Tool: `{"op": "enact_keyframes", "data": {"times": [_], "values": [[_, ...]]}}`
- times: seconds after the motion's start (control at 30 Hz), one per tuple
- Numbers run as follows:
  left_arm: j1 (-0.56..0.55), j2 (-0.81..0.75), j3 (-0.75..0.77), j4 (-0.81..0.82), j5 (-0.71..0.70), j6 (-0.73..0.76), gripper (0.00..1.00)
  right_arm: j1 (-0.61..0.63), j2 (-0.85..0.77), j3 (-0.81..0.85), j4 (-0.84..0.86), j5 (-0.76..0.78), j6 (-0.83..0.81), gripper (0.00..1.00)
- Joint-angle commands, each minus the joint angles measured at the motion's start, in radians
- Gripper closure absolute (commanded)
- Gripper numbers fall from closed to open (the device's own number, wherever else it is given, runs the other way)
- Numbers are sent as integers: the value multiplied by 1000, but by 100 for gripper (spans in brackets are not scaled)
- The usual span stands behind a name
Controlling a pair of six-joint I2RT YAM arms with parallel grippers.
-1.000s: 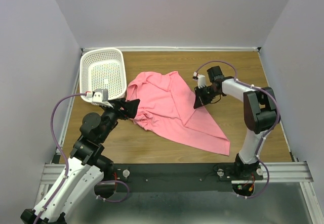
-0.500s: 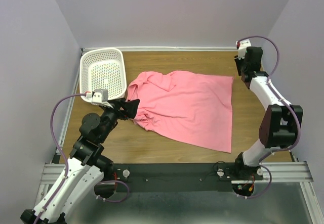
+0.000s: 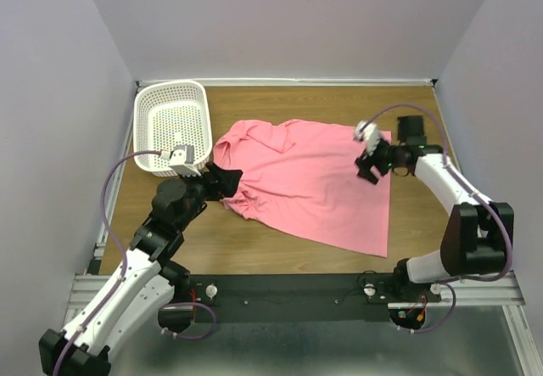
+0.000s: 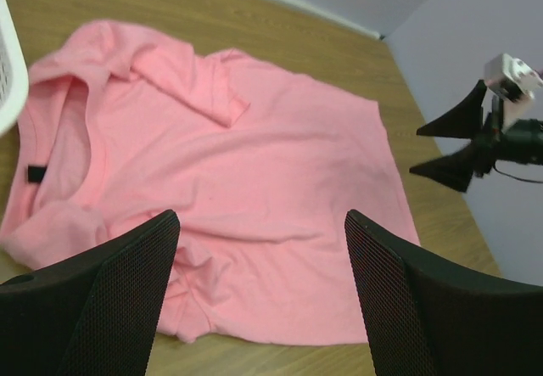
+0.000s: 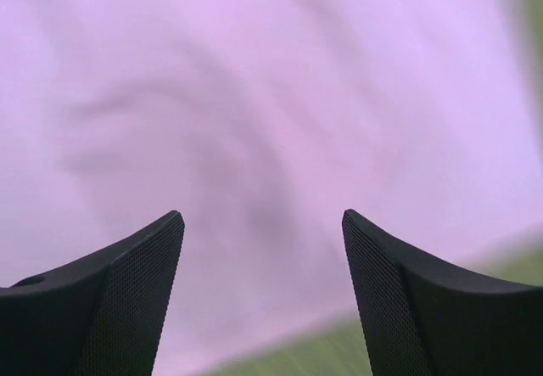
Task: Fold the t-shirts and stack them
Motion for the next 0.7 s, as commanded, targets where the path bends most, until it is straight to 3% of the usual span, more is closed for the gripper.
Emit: {"op": "enact_keyframes", "data": {"times": [0.0,0.07,0.17,0.3,0.4,0.5,0.6,0.67], "values": [[6,78,-31,-9,30,-77,14,268,-58,-147,-275,-315,-225,18],[5,98,-26,-27,11,-94,15,452,-77,-202,-195,-237,-128,20],[5,96,-10,-100,-58,-135,15,633,-77,-227,-111,-90,-41,21],[6,60,-16,-197,-156,-254,15,773,-42,-272,-15,100,16,21],[6,48,-31,-248,-196,-318,16,807,-12,-292,17,175,33,22],[5,66,-36,-277,-205,-359,17,818,3,-312,28,224,36,28],[6,94,-30,-282,-213,-365,18,820,-3,-332,26,264,25,44],[5,105,-26,-267,-213,-356,19,820,-17,-358,22,309,11,62]]}}
